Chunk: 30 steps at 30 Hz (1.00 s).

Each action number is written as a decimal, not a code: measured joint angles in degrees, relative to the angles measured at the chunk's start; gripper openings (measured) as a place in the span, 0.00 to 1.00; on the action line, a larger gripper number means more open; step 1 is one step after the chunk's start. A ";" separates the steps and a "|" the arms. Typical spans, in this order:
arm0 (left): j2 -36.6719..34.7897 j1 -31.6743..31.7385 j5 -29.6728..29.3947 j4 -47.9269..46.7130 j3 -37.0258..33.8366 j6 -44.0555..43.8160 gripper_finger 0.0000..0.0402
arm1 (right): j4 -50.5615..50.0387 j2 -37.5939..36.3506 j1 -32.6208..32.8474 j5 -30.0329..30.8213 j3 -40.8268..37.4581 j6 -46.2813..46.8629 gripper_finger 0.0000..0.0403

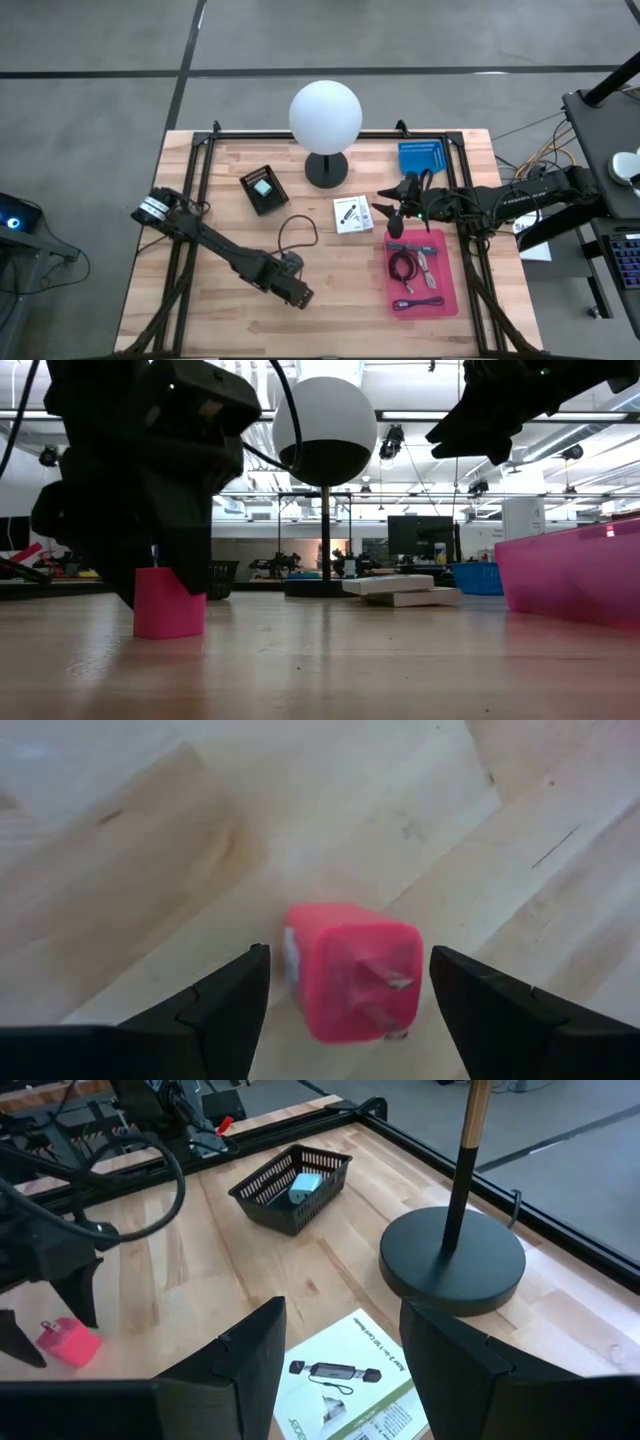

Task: Pick and place items into bin
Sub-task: Put the pink charger cable adapter into the black bin

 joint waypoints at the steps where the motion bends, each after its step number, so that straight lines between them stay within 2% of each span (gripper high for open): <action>1: 0.42 0.00 0.01 0.66 0.00 -0.01 0.64 | 0.00 0.00 0.02 0.00 0.00 0.06 0.46; 16: 1.59 0.00 -0.09 0.49 0.11 -1.28 0.63 | 0.04 0.00 0.02 -0.02 0.00 0.20 0.46; 20: 1.59 0.00 -0.12 0.15 0.07 -0.99 0.56 | 0.05 0.00 0.02 -0.04 0.00 0.20 0.46; 27: 1.46 0.07 0.56 1.36 0.15 -1.07 0.35 | 0.04 0.00 0.02 -0.09 0.00 0.22 0.46; 30: 1.46 0.15 0.79 1.24 0.15 -0.97 0.35 | 0.04 0.00 0.02 -0.09 0.00 0.22 0.46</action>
